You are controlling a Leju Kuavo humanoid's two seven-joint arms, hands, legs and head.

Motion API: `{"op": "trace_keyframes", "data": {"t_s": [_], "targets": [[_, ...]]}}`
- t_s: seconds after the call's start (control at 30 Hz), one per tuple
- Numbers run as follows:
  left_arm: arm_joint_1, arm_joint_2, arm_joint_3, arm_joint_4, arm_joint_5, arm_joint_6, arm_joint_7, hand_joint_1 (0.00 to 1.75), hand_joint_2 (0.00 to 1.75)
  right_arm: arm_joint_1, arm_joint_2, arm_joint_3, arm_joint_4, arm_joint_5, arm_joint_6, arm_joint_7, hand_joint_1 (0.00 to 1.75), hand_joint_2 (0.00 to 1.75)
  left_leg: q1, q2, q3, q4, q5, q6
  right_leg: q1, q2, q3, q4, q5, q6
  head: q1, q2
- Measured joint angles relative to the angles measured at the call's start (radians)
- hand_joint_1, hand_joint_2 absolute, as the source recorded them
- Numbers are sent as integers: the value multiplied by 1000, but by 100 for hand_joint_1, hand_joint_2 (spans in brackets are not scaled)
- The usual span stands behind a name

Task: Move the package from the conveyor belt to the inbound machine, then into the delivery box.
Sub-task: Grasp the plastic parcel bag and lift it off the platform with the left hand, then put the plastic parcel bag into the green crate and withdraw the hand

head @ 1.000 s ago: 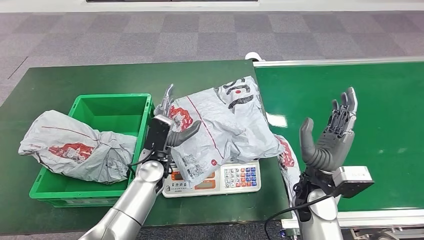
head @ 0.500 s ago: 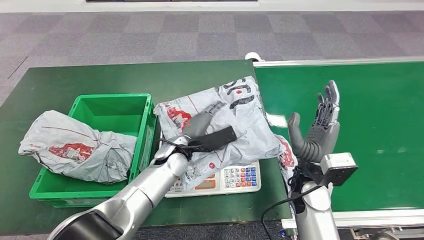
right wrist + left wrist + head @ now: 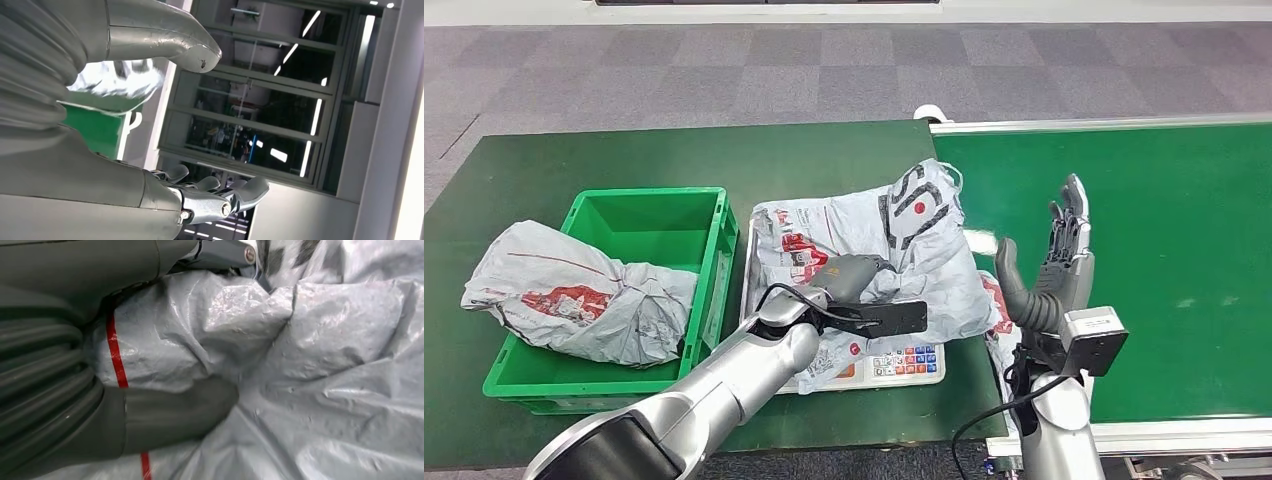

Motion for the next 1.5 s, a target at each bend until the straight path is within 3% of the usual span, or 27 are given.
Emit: {"op": "trace_keyframes", "data": {"t_s": [0.13,0.3,0.47,0.63,0.73,0.83,0.93,1.0,1.1,1.27,1.4,1.5], "targets": [[-4,-1,-1,7,-6,31,-2,175,175,4,3,-8,-3,3,0,0,0,175,0,0,0,0,0,0,0,0,0,0,0,0,0,0],[12,2,20,1,2,210,-63,175,175,21,7,-20,-22,9,0,4,0,175,0,0,0,0,0,0,0,0,0,0,0,0,0,0],[58,3,105,-75,76,421,-255,175,175,27,14,-23,-34,11,-1,4,0,175,0,0,-1,0,0,0,0,0,-1,0,0,0,0,0],[98,3,208,-181,181,536,-441,175,175,25,19,-23,-35,8,-4,4,0,175,0,0,-1,0,0,0,0,0,-1,0,0,0,0,0],[116,8,258,-239,173,599,-488,175,175,22,19,-23,-35,1,-13,3,0,175,0,0,-1,0,0,0,0,0,0,0,0,0,0,0],[140,25,329,-313,4,636,-457,175,175,22,20,-23,-35,-6,-27,3,0,175,0,1,-1,0,0,0,0,0,0,0,0,0,0,0],[168,55,426,-377,-254,641,-348,175,175,27,20,-29,-39,-8,-35,3,0,175,0,2,0,0,0,0,0,2,-1,1,0,0,0,0],[182,81,471,-396,-339,641,-281,175,175,35,19,-35,-46,-8,-37,3,0,175,0,2,0,0,0,0,0,2,-1,1,0,0,0,0],[199,110,509,-411,-377,643,-223,175,175,42,19,-43,-54,-8,-37,3,0,175,1,1,-1,0,0,-1,1,1,-1,1,0,-1,0,0],[250,180,578,-419,-394,644,-51,175,175,70,19,-62,-82,-8,-51,4,0,175,0,5,0,-1,-1,-2,0,5,-1,1,-1,-1,0,0],[326,259,680,-454,-376,643,-18,175,175,101,15,-92,-109,-18,-50,3,0,175,1,7,3,-2,-3,-4,1,6,-1,1,-2,-3,0,0],[388,290,766,-527,-369,637,-12,175,175,112,14,-106,-116,-13,-31,3,0,175,0,10,8,-4,-5,-6,0,10,2,1,-3,-5,0,0]]}}
